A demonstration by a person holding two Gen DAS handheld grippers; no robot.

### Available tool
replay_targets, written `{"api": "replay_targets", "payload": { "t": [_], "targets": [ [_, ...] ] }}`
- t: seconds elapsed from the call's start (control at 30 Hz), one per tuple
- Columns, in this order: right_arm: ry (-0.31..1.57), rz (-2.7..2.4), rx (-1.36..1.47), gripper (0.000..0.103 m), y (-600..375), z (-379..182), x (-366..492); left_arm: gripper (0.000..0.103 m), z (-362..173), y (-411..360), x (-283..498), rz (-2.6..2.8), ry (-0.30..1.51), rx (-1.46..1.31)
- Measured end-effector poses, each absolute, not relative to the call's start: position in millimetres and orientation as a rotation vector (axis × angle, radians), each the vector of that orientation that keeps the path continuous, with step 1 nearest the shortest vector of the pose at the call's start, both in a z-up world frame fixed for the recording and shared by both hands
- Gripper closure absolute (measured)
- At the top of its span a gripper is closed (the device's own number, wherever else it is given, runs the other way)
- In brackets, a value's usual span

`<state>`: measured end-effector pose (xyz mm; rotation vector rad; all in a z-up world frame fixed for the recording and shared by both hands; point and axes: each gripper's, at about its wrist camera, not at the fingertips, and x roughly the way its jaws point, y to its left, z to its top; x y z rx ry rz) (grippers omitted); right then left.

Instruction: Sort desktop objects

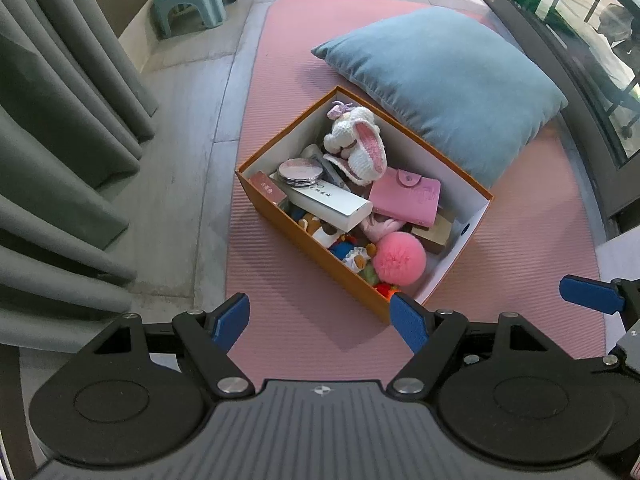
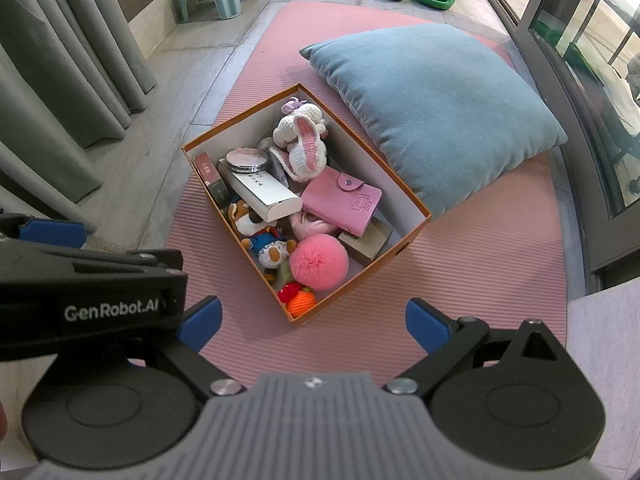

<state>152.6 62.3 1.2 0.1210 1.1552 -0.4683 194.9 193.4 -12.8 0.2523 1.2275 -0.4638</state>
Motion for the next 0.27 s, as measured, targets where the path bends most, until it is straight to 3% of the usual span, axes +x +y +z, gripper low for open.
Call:
{"api": "replay_targets", "payload": {
  "t": [0.27],
  "targets": [
    [1.155,-0.469,0.122,0.004,62.3,1.2,152.7,0.012,-10.7,190.8,191.9,-0.486,1.196,0.257]
  ]
}}
